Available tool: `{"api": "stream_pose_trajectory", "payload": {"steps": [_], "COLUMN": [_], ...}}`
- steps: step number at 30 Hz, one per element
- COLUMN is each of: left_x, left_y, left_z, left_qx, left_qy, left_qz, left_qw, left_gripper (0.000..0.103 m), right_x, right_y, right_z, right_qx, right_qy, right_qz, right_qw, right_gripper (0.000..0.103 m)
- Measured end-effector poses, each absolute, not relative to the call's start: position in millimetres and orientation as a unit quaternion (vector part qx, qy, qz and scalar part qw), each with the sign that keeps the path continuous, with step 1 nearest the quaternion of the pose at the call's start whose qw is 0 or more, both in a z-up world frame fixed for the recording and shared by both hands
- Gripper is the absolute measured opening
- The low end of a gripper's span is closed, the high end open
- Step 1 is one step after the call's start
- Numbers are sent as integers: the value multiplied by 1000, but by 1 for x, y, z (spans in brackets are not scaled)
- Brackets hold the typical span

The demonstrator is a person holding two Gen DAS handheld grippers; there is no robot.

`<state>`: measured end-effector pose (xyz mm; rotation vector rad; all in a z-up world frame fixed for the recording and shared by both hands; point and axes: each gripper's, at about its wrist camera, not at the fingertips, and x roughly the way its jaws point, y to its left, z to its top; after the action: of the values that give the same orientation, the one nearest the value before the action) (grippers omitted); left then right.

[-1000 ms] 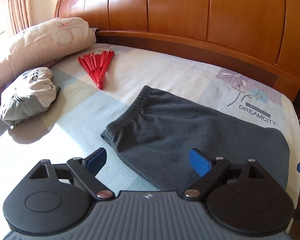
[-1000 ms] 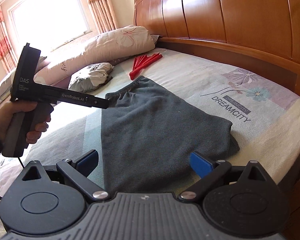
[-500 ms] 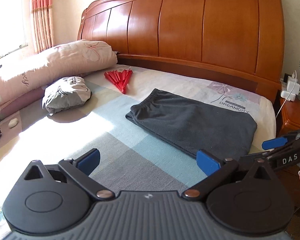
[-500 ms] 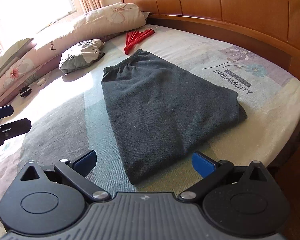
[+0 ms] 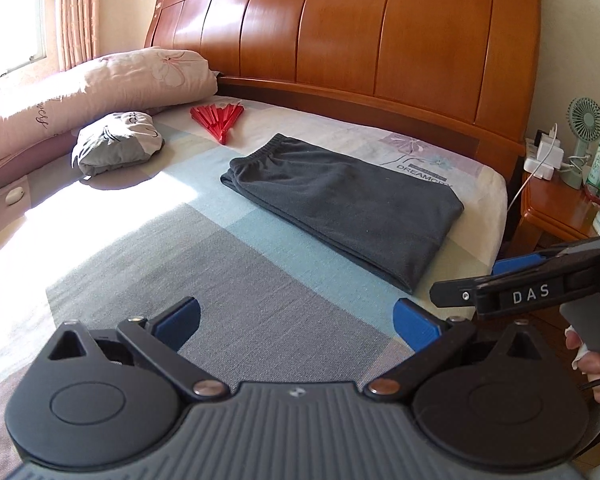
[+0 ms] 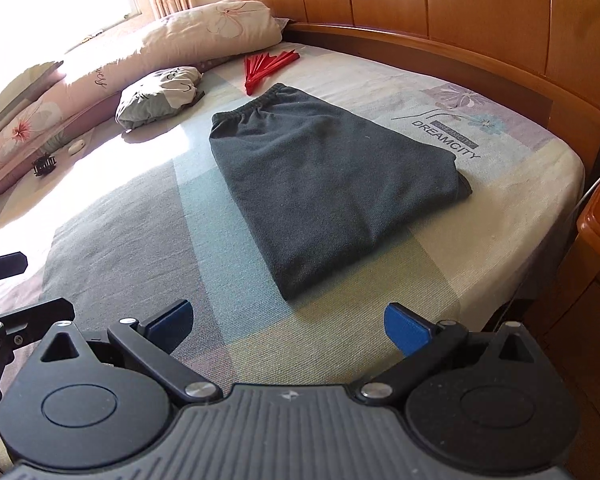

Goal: Fold clothes

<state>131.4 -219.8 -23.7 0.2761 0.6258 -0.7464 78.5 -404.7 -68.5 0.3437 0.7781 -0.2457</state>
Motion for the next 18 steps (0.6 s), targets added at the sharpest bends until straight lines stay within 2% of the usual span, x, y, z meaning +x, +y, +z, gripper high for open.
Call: {"api": "stream_pose_trajectory", "payload": {"steps": [6,18], "left_x": [123,103], "left_y": [-217,-220], "left_z": [-17,-10], "left_qx": [108,122], "left_qy": [310,311], "left_qz": [-355,-355], "left_qw": [875,873], "left_gripper": [102,102], "right_x": [66,47], "right_y": [-395,-387], "right_z": [-64,-55], "right_qx": [155,157], "right_qy": [379,364], "right_qz": [-126,-126], "right_qw": [904,910], "right_gripper": [103,103]}}
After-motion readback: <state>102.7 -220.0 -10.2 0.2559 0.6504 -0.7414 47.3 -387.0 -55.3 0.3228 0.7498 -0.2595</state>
